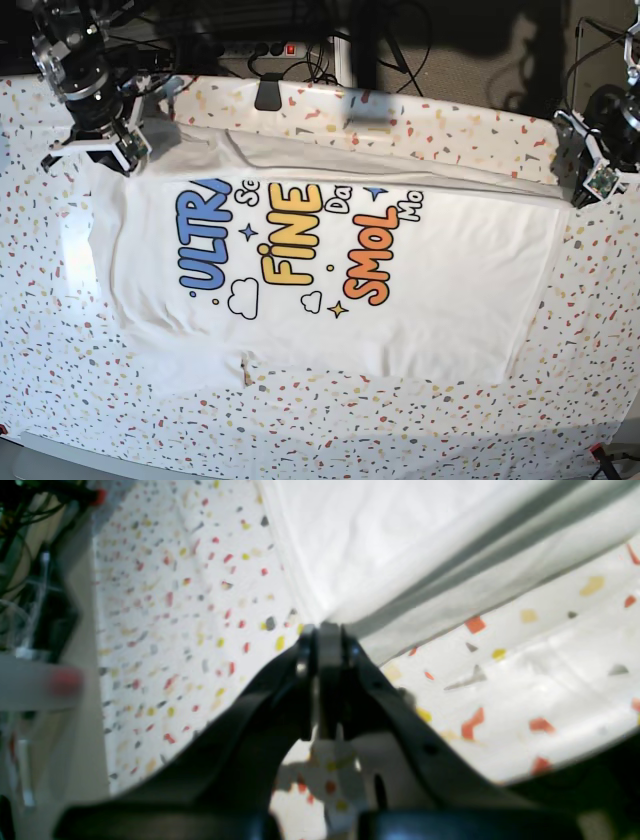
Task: Fold the T-shirt properly
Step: 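Pull the shirt by its shoulders with both grippers to straighten it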
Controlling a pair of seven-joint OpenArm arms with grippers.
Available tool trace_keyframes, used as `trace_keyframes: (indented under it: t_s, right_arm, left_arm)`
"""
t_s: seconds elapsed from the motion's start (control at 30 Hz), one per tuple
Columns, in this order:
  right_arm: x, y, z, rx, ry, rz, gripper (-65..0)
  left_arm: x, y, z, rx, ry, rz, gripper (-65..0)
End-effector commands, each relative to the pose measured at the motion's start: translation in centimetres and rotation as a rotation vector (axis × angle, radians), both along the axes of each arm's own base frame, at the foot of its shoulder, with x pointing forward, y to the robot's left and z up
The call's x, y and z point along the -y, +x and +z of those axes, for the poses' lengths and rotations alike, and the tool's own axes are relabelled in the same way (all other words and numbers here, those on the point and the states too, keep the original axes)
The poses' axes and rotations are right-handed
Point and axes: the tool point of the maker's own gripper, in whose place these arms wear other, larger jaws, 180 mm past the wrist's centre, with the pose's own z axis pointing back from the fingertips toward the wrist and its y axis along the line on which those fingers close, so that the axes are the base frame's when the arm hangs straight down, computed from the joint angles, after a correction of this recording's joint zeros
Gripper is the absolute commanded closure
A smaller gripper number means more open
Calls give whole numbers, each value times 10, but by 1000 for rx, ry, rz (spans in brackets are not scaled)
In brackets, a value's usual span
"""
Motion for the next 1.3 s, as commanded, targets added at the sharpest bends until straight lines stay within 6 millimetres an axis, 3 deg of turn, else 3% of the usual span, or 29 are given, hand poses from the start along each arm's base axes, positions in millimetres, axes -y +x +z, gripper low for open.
trace_keyframes:
  t_s: [0.0,0.4,0.77,0.8,0.87,0.93,1.13,1.27]
  right_arm:
    - [2,10,9,45,-3,4,0]
    - [7,50,-14,56,101,-48,0]
    - [8,51,-21,27,107,-39,0]
    - [8,51,-22,26,106,-40,-36]
    - [8,51,-22,26,106,-40,-179]
    - [9,52,-21,30,105,-43,-255]
    - [17,54,-15,60,58,-66,-256]
    - [6,46,-6,66,40,-35,-256]
  left_arm:
    - [1,10,9,39,0,-16,0]
    - [9,54,-23,-10,-13,-31,0]
    - [3,76,-22,10,-16,-21,0]
    - [3,76,-22,10,-16,-21,0]
    - [-1,78,-20,25,-8,-2,-146]
    - [-12,84,-15,64,15,55,-239]
    - [-46,84,-13,46,108,174,-248]
    - [-54,74,-14,-7,161,176,-247]
